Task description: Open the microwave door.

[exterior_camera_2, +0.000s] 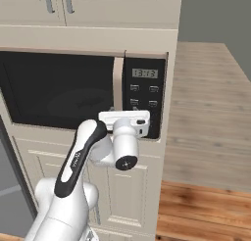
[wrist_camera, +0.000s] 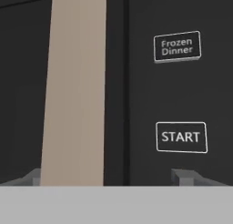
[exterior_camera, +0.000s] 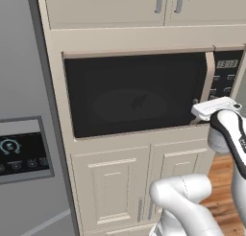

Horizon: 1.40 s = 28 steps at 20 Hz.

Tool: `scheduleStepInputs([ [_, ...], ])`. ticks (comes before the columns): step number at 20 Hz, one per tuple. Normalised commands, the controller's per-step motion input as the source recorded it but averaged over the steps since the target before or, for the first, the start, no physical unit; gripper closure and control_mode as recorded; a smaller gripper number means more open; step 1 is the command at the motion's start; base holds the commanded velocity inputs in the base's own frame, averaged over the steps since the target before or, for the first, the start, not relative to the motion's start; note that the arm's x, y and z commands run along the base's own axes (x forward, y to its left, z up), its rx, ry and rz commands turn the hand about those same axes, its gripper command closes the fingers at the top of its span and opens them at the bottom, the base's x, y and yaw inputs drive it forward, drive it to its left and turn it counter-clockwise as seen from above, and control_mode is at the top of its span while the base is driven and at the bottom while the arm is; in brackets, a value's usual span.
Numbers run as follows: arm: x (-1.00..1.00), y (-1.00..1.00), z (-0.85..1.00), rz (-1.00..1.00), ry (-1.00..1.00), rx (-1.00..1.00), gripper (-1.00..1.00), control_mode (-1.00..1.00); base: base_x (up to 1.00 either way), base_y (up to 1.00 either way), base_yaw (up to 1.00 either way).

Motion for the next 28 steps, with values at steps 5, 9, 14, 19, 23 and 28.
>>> scheduleStepInputs([
  [5, 0.04, 0.0, 0.0, 0.0, 0.0, 0.0, 1.0, -1.0, 0.0, 0.0, 0.0],
  [9, -0.02, 0.0, 0.0, 0.0, 0.0, 0.0, 1.0, -1.0, 0.0, 0.0, 0.0],
  [14, -0.32, 0.0, 0.0, 0.0, -0.04, 0.0, 1.0, -1.0, 0.0, 0.0, 0.0],
  [19, -0.8, -0.07, 0.02, 0.0, -0.07, 0.0, 1.0, -1.0, 0.0, 0.0, 0.0],
  [23, -0.99, -0.2, 0.16, 0.0, -0.1, 0.03, 1.0, -1.0, 0.0, 0.0, 0.0],
  [28, -1.0, -0.16, 0.32, 0.0, -0.13, 0.04, 1.0, -1.0, 0.0, 0.0, 0.0],
])
